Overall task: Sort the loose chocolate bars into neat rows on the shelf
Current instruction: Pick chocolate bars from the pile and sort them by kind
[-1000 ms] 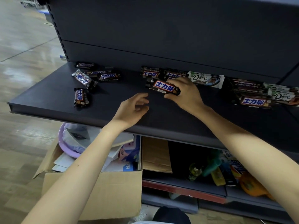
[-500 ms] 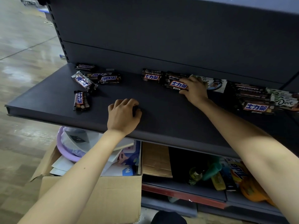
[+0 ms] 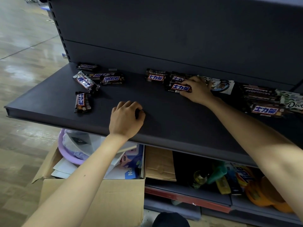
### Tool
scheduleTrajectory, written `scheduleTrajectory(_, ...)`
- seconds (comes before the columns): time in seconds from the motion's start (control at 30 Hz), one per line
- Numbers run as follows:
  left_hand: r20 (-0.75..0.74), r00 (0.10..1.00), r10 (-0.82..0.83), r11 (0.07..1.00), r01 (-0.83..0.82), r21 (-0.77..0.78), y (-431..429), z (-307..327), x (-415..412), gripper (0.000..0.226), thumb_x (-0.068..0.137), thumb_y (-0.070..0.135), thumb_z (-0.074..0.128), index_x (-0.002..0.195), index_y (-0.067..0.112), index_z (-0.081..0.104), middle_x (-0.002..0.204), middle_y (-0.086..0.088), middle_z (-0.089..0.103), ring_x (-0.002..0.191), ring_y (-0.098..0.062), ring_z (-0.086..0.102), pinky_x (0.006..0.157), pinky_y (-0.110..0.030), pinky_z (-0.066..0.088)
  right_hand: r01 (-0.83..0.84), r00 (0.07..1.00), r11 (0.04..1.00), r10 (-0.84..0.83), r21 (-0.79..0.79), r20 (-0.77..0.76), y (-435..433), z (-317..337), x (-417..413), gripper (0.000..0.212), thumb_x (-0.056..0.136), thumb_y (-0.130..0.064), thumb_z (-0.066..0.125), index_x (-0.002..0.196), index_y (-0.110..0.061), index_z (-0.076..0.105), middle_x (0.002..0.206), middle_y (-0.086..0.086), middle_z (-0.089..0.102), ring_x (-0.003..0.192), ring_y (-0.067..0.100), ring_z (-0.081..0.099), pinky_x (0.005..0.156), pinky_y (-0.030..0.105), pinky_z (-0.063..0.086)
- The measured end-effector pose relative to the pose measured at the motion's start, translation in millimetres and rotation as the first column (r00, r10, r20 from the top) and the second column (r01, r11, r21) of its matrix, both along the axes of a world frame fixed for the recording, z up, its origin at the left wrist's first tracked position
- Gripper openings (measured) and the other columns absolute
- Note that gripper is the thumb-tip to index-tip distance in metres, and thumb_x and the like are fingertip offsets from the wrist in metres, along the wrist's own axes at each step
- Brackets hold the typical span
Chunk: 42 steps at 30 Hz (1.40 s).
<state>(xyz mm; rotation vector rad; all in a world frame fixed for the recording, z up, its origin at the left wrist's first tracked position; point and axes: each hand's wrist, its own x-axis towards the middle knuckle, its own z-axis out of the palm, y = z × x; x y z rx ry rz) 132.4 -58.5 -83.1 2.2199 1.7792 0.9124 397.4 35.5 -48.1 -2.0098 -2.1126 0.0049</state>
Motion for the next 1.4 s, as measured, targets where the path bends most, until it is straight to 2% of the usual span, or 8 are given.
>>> scheduleTrajectory(0.3, 0.014, 1.0, -0.014, 0.999, 0.013, 0.045, -0.4, -0.8, 0.7, 0.033, 0.083, 0.031, 0.04, 0.09, 0.015, 0.068, 0.097, -0.001, 0.069, 0.101, -0.028, 0.057, 0.082, -0.032, 0.037, 0.033, 0.999, 0.999, -0.033, -0.002, 0.027, 11.2, 1.5, -5.3, 0.047, 0.085, -0.033, 0.062, 0.129, -0.024, 0.049, 0.133, 0.006, 0.048, 0.127, 0.029, 0.037, 0.105, 0.046, 0.024)
scheduleTrajectory(0.43, 0.021, 1.0, -0.013, 0.998, 0.011, 0.063, -0.6, -1.6, 0.3, 0.03, 0.082, 0.028, 0.042, 0.086, 0.015, 0.069, 0.093, -0.001, 0.069, 0.097, -0.029, 0.059, 0.079, -0.031, 0.037, 0.035, 0.999, 0.999, -0.036, 0.003, 0.015, 14.0, -1.0, -4.0, 0.048, 0.085, -0.033, 0.063, 0.129, -0.023, 0.049, 0.132, 0.008, 0.045, 0.126, 0.029, 0.038, 0.107, 0.047, 0.025)
scheduleTrajectory(0.57, 0.03, 0.999, -0.009, 0.997, 0.006, 0.082, 0.0, -2.0, -0.1, 0.027, 0.081, 0.026, 0.045, 0.081, 0.014, 0.069, 0.088, -0.001, 0.07, 0.091, -0.03, 0.06, 0.076, -0.03, 0.035, -0.008, 0.999, 0.998, 0.004, -0.066, -0.052, 12.5, -2.4, 0.5, 0.054, 0.088, -0.033, 0.06, 0.138, -0.025, 0.042, 0.135, 0.006, 0.039, 0.129, 0.025, 0.037, 0.111, 0.049, 0.02)
scheduleTrajectory(0.73, 0.018, 1.0, -0.015, 0.997, 0.013, 0.077, 0.4, -2.1, -0.1, 0.028, 0.081, 0.027, 0.045, 0.083, 0.014, 0.069, 0.089, -0.002, 0.07, 0.091, -0.03, 0.06, 0.076, -0.033, 0.041, -0.005, 0.999, 0.999, 0.006, 0.036, -0.033, 8.9, -6.1, 0.0, 0.045, 0.094, -0.032, 0.051, 0.138, -0.026, 0.043, 0.136, 0.005, 0.041, 0.13, 0.022, 0.035, 0.107, 0.043, 0.015)
scheduleTrajectory(0.97, 0.005, 1.0, -0.022, 0.995, 0.021, 0.1, 1.8, -3.8, -0.7, 0.028, 0.082, 0.027, 0.045, 0.083, 0.013, 0.069, 0.09, -0.003, 0.07, 0.09, -0.031, 0.06, 0.074, -0.033, 0.042, -0.04, 0.995, 0.993, 0.05, 0.11, -0.089, 16.4, -9.2, -1.0, 0.045, 0.089, -0.02, 0.06, 0.133, -0.021, 0.051, 0.129, 0.009, 0.048, 0.123, 0.027, 0.043, 0.105, 0.051, 0.031)
scheduleTrajectory(1.13, 0.0, 1.0, -0.009, 0.994, 0.009, 0.111, 2.4, -4.1, -0.4, 0.028, 0.082, 0.027, 0.045, 0.083, 0.013, 0.07, 0.089, -0.003, 0.07, 0.09, -0.031, 0.06, 0.072, -0.031, 0.039, -0.002, 1.0, 0.992, 0.001, 0.125, 0.006, 18.1, -4.1, -0.9, 0.044, 0.089, -0.023, 0.058, 0.132, -0.023, 0.051, 0.131, 0.007, 0.048, 0.126, 0.032, 0.035, 0.106, 0.048, 0.026)
scheduleTrajectory(1.27, 0.004, 1.0, -0.003, 0.992, 0.003, 0.124, 2.2, -4.9, -0.4, 0.027, 0.081, 0.026, 0.045, 0.081, 0.013, 0.07, 0.086, -0.003, 0.07, 0.087, -0.031, 0.061, 0.071, -0.03, 0.038, -0.013, 1.0, 0.996, 0.013, 0.093, 0.004, 16.6, -1.0, -1.2, 0.047, 0.087, -0.026, 0.062, 0.132, -0.022, 0.05, 0.132, 0.008, 0.045, 0.127, 0.033, 0.032, 0.107, 0.048, 0.026)
scheduleTrajectory(1.4, 0.009, 1.0, -0.006, 0.992, 0.005, 0.123, 2.1, -4.6, 0.0, 0.028, 0.081, 0.026, 0.045, 0.082, 0.013, 0.07, 0.086, -0.003, 0.07, 0.088, -0.031, 0.061, 0.072, -0.031, 0.04, 0.005, 0.999, 0.993, -0.011, 0.119, 0.049, 14.3, 0.7, -6.9, 0.04, 0.085, -0.027, 0.063, 0.123, -0.018, 0.052, 0.13, 0.006, 0.046, 0.126, 0.03, 0.032, 0.102, 0.041, 0.022)
